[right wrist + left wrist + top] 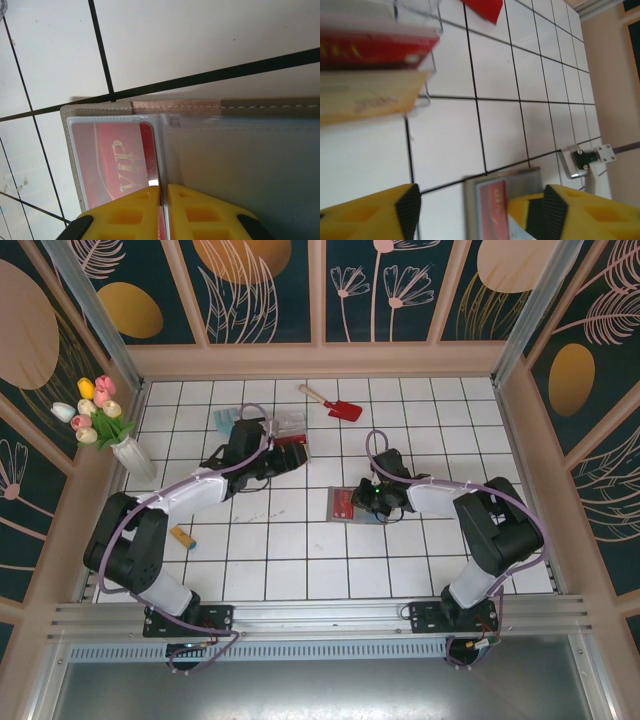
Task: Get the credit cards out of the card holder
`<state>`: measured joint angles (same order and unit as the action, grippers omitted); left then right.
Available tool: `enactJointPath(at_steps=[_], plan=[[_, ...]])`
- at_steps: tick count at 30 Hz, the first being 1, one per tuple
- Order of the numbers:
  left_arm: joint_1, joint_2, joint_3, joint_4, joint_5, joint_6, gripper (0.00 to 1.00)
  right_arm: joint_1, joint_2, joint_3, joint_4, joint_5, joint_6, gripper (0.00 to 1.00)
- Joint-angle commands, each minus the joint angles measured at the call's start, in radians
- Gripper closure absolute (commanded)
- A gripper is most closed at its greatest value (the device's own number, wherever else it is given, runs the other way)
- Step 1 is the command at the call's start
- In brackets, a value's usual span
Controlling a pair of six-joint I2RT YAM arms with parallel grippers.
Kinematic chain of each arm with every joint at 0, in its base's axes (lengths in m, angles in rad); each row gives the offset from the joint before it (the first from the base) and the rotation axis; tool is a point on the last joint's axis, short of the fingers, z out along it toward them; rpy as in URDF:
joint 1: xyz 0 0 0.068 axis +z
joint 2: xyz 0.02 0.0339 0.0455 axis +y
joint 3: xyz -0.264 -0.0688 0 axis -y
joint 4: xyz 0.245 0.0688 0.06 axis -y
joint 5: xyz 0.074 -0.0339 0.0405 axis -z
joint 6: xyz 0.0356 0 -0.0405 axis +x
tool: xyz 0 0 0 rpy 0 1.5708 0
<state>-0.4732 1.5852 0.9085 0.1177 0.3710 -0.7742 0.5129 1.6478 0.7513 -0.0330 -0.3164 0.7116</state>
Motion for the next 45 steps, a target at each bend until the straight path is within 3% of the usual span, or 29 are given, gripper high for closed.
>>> enactJointPath(at_steps=[1, 8, 12, 23, 45], plan=[[-0.060, 0.049, -0.007, 0.057, 0.022, -0.094, 0.43, 0.010, 0.010, -0.010, 0.001, -0.024, -0.030, 0.86], [-0.167, 0.195, 0.057, 0.054, 0.014, -0.145, 0.69, 0.005, -0.079, -0.024, 0.009, 0.002, -0.036, 0.87], [-0.204, 0.257, 0.113, 0.014, -0.002, -0.155, 0.79, -0.003, -0.108, -0.032, 0.019, -0.001, -0.035, 0.87], [-0.223, 0.315, 0.121, -0.018, -0.024, -0.181, 0.90, -0.005, -0.093, -0.047, 0.061, -0.056, -0.021, 0.87], [-0.223, 0.372, 0.144, -0.105, -0.033, -0.151, 0.98, -0.010, -0.021, -0.027, 0.002, -0.018, -0.008, 0.87]])
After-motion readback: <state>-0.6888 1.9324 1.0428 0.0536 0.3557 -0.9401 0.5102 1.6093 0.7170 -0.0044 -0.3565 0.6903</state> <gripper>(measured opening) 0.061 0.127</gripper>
